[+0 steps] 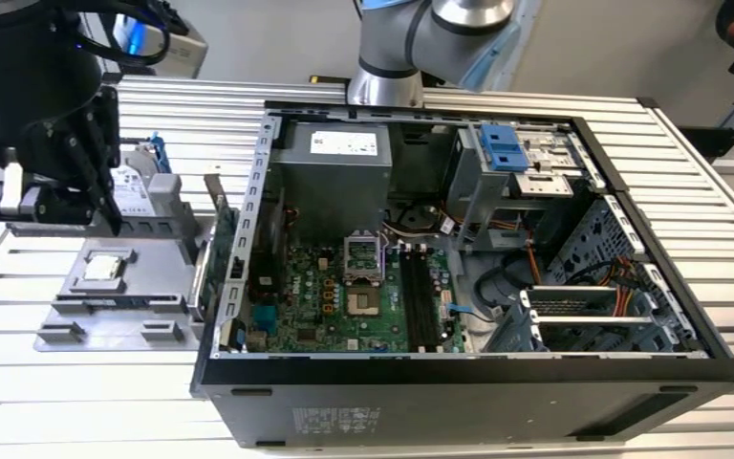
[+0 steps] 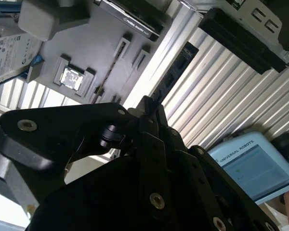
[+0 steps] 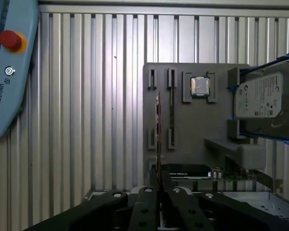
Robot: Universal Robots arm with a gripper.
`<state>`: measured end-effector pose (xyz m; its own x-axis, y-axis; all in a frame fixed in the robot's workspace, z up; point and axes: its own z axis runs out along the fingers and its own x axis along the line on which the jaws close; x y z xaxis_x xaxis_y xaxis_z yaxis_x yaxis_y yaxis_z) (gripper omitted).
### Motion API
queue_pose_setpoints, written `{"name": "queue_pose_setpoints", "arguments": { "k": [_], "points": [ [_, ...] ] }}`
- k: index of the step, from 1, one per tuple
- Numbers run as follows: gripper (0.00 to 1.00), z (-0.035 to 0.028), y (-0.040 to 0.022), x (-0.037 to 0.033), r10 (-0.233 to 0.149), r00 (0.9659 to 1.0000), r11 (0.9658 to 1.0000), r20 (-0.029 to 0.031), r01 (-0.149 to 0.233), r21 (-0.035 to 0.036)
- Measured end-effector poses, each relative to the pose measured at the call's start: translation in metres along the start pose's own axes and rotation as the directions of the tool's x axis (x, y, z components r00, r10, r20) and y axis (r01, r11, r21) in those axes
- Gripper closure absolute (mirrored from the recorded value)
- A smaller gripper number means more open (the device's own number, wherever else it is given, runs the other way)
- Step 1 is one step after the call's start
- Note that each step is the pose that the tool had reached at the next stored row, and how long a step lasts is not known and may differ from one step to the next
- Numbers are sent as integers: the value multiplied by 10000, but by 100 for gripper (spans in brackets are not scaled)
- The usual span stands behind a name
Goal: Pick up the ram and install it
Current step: 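Pick up the ram and move it above insertion slot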
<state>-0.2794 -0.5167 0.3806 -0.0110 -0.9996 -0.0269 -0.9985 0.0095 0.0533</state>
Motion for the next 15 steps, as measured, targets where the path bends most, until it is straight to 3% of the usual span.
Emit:
{"name": "queue_pose_setpoints", "arguments": {
  "k": [4, 10, 15],
  "points": [
    [100, -49, -43, -2, -1, 10000, 10000, 0, 1, -50],
    [100, -59, -209, -4, -57, 10000, 10000, -3, 57, -58],
    [100, -60, -218, -4, -66, 10000, 10000, -4, 66, -58]
  ]
}}
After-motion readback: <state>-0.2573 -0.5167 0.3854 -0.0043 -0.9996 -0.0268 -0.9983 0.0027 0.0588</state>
